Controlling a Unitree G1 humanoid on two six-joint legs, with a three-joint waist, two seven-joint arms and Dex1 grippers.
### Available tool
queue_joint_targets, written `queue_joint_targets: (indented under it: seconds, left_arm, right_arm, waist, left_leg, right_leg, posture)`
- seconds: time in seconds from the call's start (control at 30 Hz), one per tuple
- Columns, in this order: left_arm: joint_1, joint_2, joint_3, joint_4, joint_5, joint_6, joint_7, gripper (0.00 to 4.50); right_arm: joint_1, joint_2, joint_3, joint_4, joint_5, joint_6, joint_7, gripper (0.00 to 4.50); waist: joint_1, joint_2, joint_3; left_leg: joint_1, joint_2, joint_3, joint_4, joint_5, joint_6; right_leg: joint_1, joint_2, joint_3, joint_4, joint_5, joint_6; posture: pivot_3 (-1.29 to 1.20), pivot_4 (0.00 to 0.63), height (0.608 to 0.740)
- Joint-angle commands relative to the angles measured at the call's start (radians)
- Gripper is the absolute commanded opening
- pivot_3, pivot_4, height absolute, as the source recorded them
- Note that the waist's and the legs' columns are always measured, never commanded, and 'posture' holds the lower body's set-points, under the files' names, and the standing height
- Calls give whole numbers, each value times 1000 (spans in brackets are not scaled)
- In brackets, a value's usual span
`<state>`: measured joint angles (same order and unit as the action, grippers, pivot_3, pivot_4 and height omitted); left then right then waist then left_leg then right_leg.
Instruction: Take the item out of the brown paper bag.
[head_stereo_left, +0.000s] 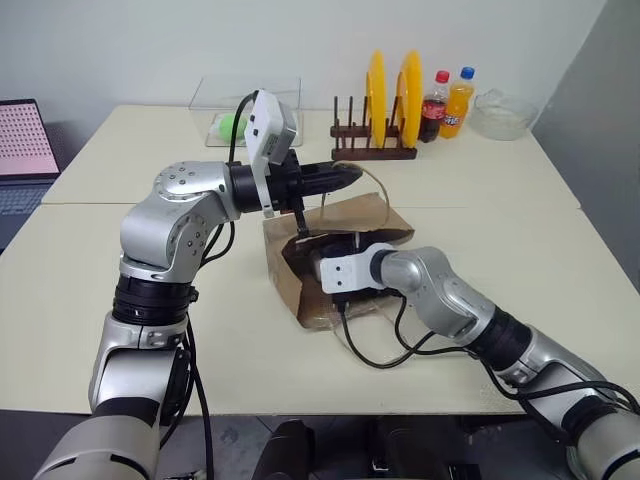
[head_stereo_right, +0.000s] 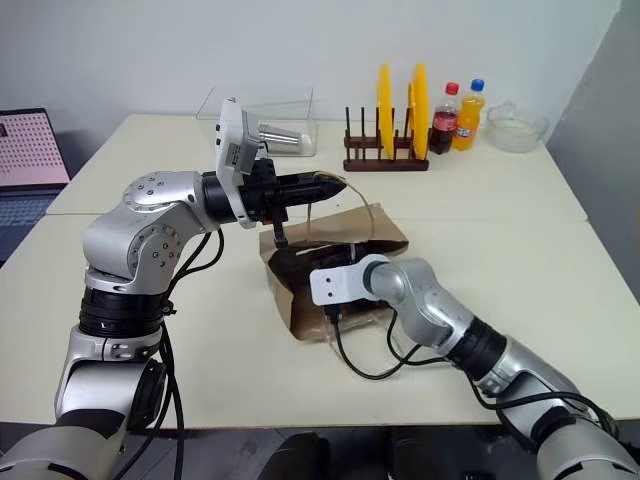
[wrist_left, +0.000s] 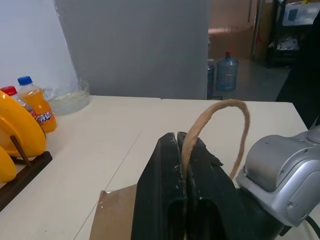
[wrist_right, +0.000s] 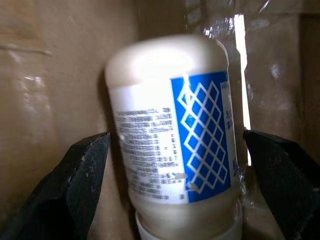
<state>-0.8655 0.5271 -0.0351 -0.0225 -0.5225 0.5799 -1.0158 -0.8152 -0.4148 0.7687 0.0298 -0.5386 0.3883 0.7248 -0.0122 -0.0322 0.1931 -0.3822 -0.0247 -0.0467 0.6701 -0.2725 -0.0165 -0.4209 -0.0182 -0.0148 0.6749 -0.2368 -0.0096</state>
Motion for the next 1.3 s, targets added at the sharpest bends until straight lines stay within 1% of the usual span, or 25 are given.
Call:
queue_joint_targets:
  seconds: [0.03, 0.1, 0.17, 0.2, 0.33, 0.47, 0.6, 0.7, 0.8, 0.9, 1.07, 1.13, 1.2, 1.27, 1.3]
  left_arm:
    - [-25, 4, 7, -3, 11, -27, -4, 0]
    - [-23, 8, 8, 3, 17, -31, -7, 0]
    - [-22, 11, 8, 13, 27, -39, -9, 0]
    - [-23, 12, 8, 20, 33, -45, -11, 0]
    - [-28, 18, 2, 60, 70, -85, -15, 0]
    - [-58, 16, -4, 149, 139, -158, 1, 0]
    - [-111, 0, -3, 262, 205, -219, 50, 0]
    - [-132, -5, -6, 305, 227, -241, 53, 0]
    - [-147, -9, -11, 336, 247, -253, 51, 0]
    - [-153, -15, -16, 353, 260, -259, 48, 0]
    - [-155, -31, -20, 355, 269, -249, 46, 0]
    - [-148, -35, -23, 344, 268, -241, 42, 0]
    - [-145, -37, -24, 341, 268, -237, 42, 0]
    - [-143, -36, -24, 342, 269, -235, 43, 0]
    - [-142, -36, -24, 341, 269, -234, 44, 0]
  right_arm:
    - [-11, 22, -19, 54, -19, -27, 16, 4290]
    - [-7, 24, -39, 42, -11, -30, 29, 3844]
    - [-4, 22, -57, 28, -5, -40, 37, 3173]
    - [-4, 21, -65, 19, -1, -43, 43, 3054]
    - [-3, 29, -118, -34, 35, -49, 71, 3054]
    - [-2, 32, -194, -127, 117, -36, 141, 3054]
    - [16, 22, -292, -231, 279, -28, 238, 3054]
    - [22, 15, -335, -262, 356, -40, 269, 3054]
    - [38, 23, -404, -298, 476, -47, 298, 3054]
    - [38, 79, -502, -334, 617, -8, 271, 3054]
    - [2, 119, -611, -334, 718, 31, 198, 3054]
    - [-19, 124, -660, -329, 753, 53, 162, 3054]
    - [-53, 127, -747, -324, 808, 95, 101, 3054]
    - [-90, 104, -822, -314, 846, 125, 56, 3054]
    - [-101, 91, -838, -310, 856, 131, 45, 3054]
  waist:
    - [-5, 0, 0]
    - [-10, 0, 0]
    - [-12, 0, 0]
    - [-12, 0, 0]
    - [-12, 0, 0]
    - [-13, 0, 0]
    - [-12, 0, 0]
    - [-13, 0, 0]
    - [-13, 0, 0]
    - [-13, 0, 0]
    - [-13, 0, 0]
    - [-13, 0, 0]
    - [-13, 0, 1]
    - [-12, 0, 1]
    - [-12, 0, 1]
  left_leg:
    - [0, 0, 0, 0, 0, 0]
    - [1, 0, 0, 1, 0, 0]
    - [1, 0, 0, 1, 0, 0]
    - [1, 0, 0, 1, 0, 1]
    - [1, 0, 0, 1, 0, 1]
    - [0, 0, -1, 1, 0, 0]
    - [-1, 0, -1, 0, -1, 1]
    - [-1, 0, -1, 0, -1, 2]
    - [-1, 0, -2, 0, -1, 2]
    - [-1, 0, -1, 0, -2, 2]
    - [-1, 0, -2, 0, -2, 2]
    - [-1, 0, -2, 0, -2, 2]
    - [-1, 0, -1, 0, -2, 3]
    - [-2, 0, -2, 0, -2, 3]
    - [-2, 0, -2, 0, -2, 2]
  right_leg:
    - [0, 0, 0, 1, 0, 0]
    - [0, 0, 0, 2, 0, 0]
    - [0, 0, 0, 3, 0, 0]
    - [0, 0, 0, 3, 0, 0]
    - [0, 0, 0, 3, 0, 0]
    - [-1, 0, 0, 3, 0, 0]
    - [-1, 0, -1, 3, 0, 0]
    - [-1, 0, -1, 2, 0, 0]
    - [-1, 0, -1, 2, 0, 0]
    - [-1, 0, -1, 2, 0, 0]
    - [-1, 0, -1, 3, 0, 0]
    - [-1, 0, -1, 3, 0, 0]
    - [-1, 0, -1, 3, 0, 0]
    - [-2, 0, -1, 3, 0, 0]
    - [-2, 0, -1, 3, 0, 0]
  posture:
    - [0, 150, 740]
    - [0, 150, 740]
    - [0, 150, 740]
    - [0, 150, 740]
    - [0, 150, 740]
    - [0, 150, 740]
    - [0, 150, 740]
    - [0, 150, 740]
    - [0, 150, 740]
    - [0, 150, 740]
    - [0, 150, 740]
    - [0, 150, 740]
    - [0, 150, 740]
    - [0, 150, 740]
    - [0, 150, 740]
